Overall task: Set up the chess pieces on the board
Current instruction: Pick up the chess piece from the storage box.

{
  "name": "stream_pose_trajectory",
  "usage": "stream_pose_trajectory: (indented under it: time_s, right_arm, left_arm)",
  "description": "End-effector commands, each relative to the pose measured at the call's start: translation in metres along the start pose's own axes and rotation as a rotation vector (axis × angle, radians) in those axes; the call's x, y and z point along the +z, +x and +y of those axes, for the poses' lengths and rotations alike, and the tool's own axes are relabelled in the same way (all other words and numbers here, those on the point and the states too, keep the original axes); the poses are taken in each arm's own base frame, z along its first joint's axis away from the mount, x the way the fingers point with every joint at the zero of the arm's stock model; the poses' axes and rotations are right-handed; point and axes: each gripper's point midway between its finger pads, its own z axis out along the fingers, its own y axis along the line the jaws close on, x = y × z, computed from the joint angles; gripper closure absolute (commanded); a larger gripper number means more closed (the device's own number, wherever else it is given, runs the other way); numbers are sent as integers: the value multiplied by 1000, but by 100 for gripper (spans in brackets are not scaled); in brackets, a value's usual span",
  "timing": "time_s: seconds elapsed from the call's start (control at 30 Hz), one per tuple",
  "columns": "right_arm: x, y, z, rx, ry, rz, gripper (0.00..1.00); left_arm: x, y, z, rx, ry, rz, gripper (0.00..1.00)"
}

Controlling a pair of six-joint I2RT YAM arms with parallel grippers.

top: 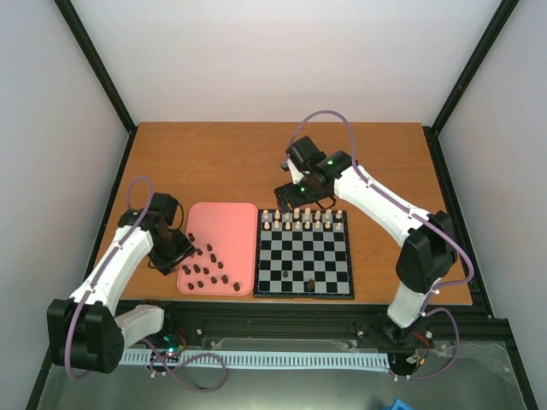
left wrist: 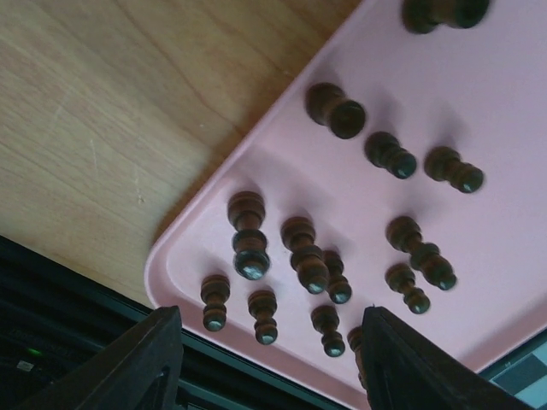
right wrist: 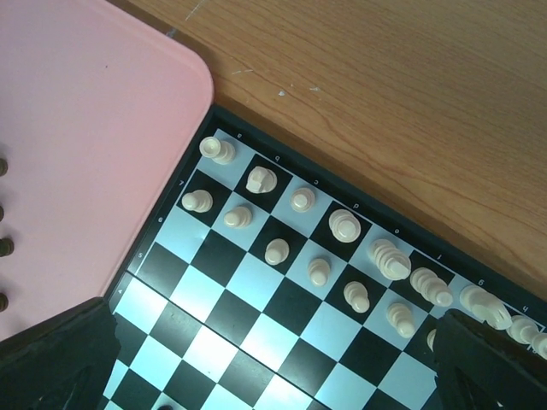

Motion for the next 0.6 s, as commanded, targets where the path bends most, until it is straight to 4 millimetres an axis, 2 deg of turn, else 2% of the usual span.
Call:
stream_pose_trajectory:
  time_s: [0.0, 0.33, 0.47, 0.57]
  right_arm:
    - [6, 7, -7, 2, -8, 32, 0]
    - [12, 12, -12, 23, -28, 41, 0]
    - [12, 14, -13, 28, -28, 45, 0]
    - [13, 16, -14, 31, -31, 49, 0]
  left_arm:
    - [11, -1, -2, -110, 62, 38, 43]
    - [31, 0, 3, -160, 50, 78, 48]
    - [36, 1, 2, -178, 54, 93, 58]
    - [38, 1, 4, -180, 43, 99, 58]
